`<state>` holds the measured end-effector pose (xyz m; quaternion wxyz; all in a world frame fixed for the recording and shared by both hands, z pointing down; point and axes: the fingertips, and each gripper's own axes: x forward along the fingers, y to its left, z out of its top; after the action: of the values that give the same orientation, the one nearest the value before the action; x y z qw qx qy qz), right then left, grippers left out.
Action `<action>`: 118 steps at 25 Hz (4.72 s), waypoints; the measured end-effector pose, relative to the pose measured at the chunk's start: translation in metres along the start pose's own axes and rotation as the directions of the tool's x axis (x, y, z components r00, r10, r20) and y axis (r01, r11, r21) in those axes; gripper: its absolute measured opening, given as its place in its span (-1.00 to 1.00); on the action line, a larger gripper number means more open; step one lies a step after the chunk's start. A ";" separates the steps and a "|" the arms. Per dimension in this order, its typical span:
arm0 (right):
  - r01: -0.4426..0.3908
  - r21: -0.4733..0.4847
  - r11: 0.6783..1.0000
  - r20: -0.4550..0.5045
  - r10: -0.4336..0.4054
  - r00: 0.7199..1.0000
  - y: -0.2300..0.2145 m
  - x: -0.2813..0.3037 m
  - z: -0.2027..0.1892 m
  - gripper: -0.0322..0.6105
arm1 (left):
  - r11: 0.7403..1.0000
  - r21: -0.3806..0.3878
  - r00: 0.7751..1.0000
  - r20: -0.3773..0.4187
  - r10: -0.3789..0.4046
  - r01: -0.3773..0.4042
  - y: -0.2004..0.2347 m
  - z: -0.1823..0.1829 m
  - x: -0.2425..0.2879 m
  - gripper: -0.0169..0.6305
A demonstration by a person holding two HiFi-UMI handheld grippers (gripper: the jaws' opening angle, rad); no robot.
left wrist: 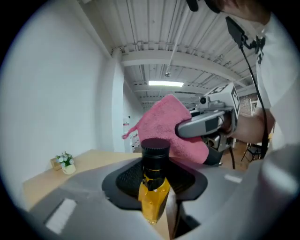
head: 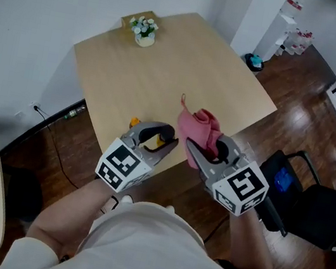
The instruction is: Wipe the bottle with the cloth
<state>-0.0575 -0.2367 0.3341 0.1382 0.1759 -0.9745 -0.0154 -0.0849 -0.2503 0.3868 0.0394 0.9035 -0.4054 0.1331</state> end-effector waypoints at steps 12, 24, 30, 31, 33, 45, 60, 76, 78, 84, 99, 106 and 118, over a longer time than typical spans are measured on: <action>0.019 0.157 0.987 0.074 -0.031 0.997 -0.002 -0.004 -0.051 -0.67 | 0.985 -0.142 0.993 0.085 -0.086 0.097 -0.013 0.052 -0.008 -0.47; 0.051 0.200 0.978 0.003 -0.053 0.999 0.006 -0.030 -0.099 -0.67 | 0.986 -0.156 0.993 0.117 -0.031 0.049 -0.007 0.089 -0.010 -0.47; -0.026 0.031 0.999 0.124 0.022 0.992 0.038 -0.052 -0.016 -0.67 | 0.986 -0.164 0.996 0.083 -0.015 0.028 -0.017 0.078 0.001 -0.47; -0.033 0.026 0.999 0.122 0.029 0.992 0.042 -0.052 -0.014 -0.67 | 0.985 -0.169 0.997 0.081 -0.018 0.032 -0.021 0.077 0.004 -0.47; -0.037 0.030 0.999 0.105 0.033 0.994 0.047 -0.050 -0.021 -0.67 | 0.983 -0.181 0.996 0.084 -0.027 0.042 -0.031 0.077 0.008 -0.47; 0.012 0.258 0.966 -0.029 -0.004 1.000 0.032 -0.063 -0.148 -0.67 | 0.980 -0.192 0.991 0.125 -0.036 0.060 -0.052 0.097 0.009 -0.47; 0.002 0.066 0.998 0.162 -0.012 0.987 0.018 -0.064 -0.016 -0.67 | 0.979 -0.166 0.989 0.104 -0.103 0.120 -0.063 0.084 -0.013 -0.47; -0.013 0.121 0.993 0.132 -0.003 0.991 0.022 -0.025 -0.027 -0.67 | 0.976 -0.102 0.979 0.088 -0.182 0.191 -0.040 0.072 -0.058 -0.47; -0.038 0.049 0.998 0.172 0.029 0.985 0.032 -0.024 0.009 -0.67 | 0.974 -0.100 0.977 0.078 -0.196 0.203 -0.039 0.067 -0.058 -0.47; 0.014 0.042 0.999 0.138 -0.019 0.990 0.047 -0.005 0.010 -0.67 | 0.971 -0.109 0.974 0.094 -0.205 0.215 -0.031 0.063 -0.067 -0.47; 0.165 0.317 0.934 -0.164 -0.118 0.979 0.062 0.020 -0.160 -0.67 | 0.953 -0.154 0.958 0.166 -0.236 0.261 0.009 0.075 -0.065 -0.47; 0.274 0.328 0.904 -0.182 -0.224 0.957 0.049 -0.050 -0.161 -0.67 | 0.985 -0.108 0.986 0.113 -0.120 0.133 0.027 0.043 -0.012 -0.47; 0.371 0.324 0.870 -0.208 -0.317 0.925 0.015 -0.148 -0.162 -0.67 | 0.989 -0.099 0.994 0.001 0.109 -0.109 0.070 -0.071 0.079 -0.46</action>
<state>0.1150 -0.1680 0.4522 0.1710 0.3698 -0.9008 0.1504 -0.1017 -0.3419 0.4745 0.0754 0.8774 -0.4604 0.1122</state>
